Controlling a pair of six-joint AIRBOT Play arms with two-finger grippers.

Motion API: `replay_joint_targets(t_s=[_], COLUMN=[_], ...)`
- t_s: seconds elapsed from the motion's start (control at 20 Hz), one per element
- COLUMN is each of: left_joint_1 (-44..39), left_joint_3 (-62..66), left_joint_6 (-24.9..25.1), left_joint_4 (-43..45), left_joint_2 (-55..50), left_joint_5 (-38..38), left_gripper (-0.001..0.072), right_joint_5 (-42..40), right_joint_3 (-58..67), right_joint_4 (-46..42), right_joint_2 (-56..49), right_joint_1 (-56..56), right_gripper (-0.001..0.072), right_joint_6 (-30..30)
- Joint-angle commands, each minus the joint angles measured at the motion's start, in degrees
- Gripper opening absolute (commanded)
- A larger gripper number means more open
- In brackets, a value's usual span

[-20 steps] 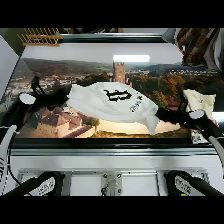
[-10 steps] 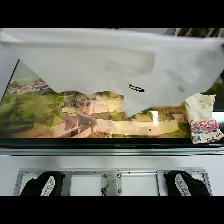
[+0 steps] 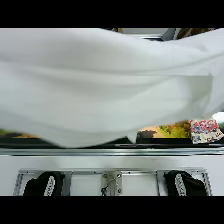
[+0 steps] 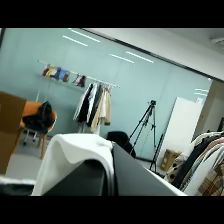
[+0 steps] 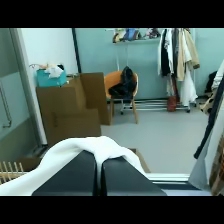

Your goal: Fold the clothes and pants, and hang the long-sleeved shirts on hangers.

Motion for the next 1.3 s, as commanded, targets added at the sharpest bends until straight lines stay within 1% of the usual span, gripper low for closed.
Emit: replay_joint_targets(t_s=[0.0, 0.1, 0.2, 0.3, 0.4, 0.45, 0.55, 0.65, 0.75, 0.85, 1.0, 1.1, 1.25], left_joint_1=[0.07, -0.04, -1.51, -3.56, -4.57, -4.57, -4.57, -4.57, -4.57, -4.57, -4.57, -4.57, -4.57], left_joint_3=[-5.99, -10.6, -15.02, -18.64, -20.39, -20.7, -20.55, -18.38, -14.03, -9.03, -2.25, 1.55, 4.37], left_joint_6=[-2.03, -2.99, -2.99, -2.89, -2.73, -2.73, -2.73, -2.73, -2.73, -2.75, -2.78, -2.75, -2.75], left_joint_4=[1.73, 1.25, 1.25, 1.81, 1.88, 1.77, 1.64, 1.25, 1.2, 1.16, 1.14, 1.2, 1.22], left_joint_2=[-2.08, -6.88, -13.46, -20.96, -29.46, -33.79, -42.93, -51.28, -59.28, -65.26, -70.88, -73.11, -74.55], left_joint_5=[-2.86, -6.49, -8.17, -6.93, -4.13, -2.01, 2.36, 2.93, 1.79, 1.14, 0.48, -1.05, -4.2], left_gripper=[0.0005, 0.0005, 0.0005, 0.0005, 0.0005, 0.0005, 0.0005, 0.0005, 0.0005, 0.0005, 0.0005, 0.0005, 0.0005], right_joint_5=[7.08, 14.97, 21.49, 23.41, 22.25, 21.03, 17.79, 14.88, 11.54, 7.5, 1.75, 0.52, 1.86], right_joint_3=[0.26, 0.07, -1.27, -3.34, -3.65, -3.58, -2.29, -0.07, 2.43, 4.09, 4.2, 4.2, 4.17], right_joint_4=[0.07, 0.07, -0.13, -4.55, -13.03, -14.86, -14.43, -12.0, -10.32, -9.7, -9.77, -10.03, -12.13], right_joint_2=[-2.21, -7.43, -14.95, -23.82, -34.45, -39.06, -49.55, -57.35, -63.23, -66.66, -68.08, -68.06, -67.84], right_joint_1=[0.0, 0.11, 1.97, 7.19, 12.72, 14.05, 15.1, 15.08, 15.1, 15.1, 15.08, 15.02, 15.06], right_gripper=[0.001, 0.001, 0.001, 0.001, 0.001, 0.001, 0.001, 0.001, 0.001, 0.001, 0.001, 0.001, 0.001], right_joint_6=[4.26, 6.23, 6.29, 6.38, 8.72, 9.07, 10.21, 11.04, 11.04, 11.21, 11.19, 11.17, 11.17])
